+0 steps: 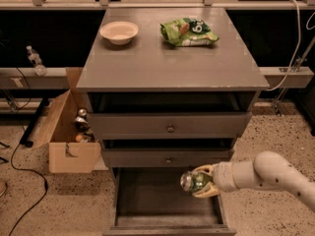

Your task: Pick green can from bottom drawer and place on counter

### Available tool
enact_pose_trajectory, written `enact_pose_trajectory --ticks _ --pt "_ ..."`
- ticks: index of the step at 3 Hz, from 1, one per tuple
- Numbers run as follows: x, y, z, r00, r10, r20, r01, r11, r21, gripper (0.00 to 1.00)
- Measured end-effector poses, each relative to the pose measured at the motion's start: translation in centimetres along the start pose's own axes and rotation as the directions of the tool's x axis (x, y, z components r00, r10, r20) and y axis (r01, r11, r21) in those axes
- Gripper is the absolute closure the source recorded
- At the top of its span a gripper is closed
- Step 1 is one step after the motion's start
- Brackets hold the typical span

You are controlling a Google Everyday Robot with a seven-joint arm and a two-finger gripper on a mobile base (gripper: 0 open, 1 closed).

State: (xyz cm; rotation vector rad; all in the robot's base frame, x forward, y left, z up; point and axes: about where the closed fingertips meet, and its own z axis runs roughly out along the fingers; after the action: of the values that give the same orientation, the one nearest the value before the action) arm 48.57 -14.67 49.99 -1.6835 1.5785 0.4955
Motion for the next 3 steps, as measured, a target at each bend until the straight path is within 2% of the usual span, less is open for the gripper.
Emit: enact_pose_trajectory --ticks 1,2,3 --pt "-3.3 -1.4 -5.3 0.998 -0.019 -0.062 0.022 0.9991 0.037 1.00" --pt "-8.1 -3.0 -10.3 0.981 -0.105 -0.164 0.120 0.9891 0.085 1.00" --pt "-8.2 -3.1 -10.5 0.980 -0.108 -0.168 0.124 0.9886 0.086 1.00"
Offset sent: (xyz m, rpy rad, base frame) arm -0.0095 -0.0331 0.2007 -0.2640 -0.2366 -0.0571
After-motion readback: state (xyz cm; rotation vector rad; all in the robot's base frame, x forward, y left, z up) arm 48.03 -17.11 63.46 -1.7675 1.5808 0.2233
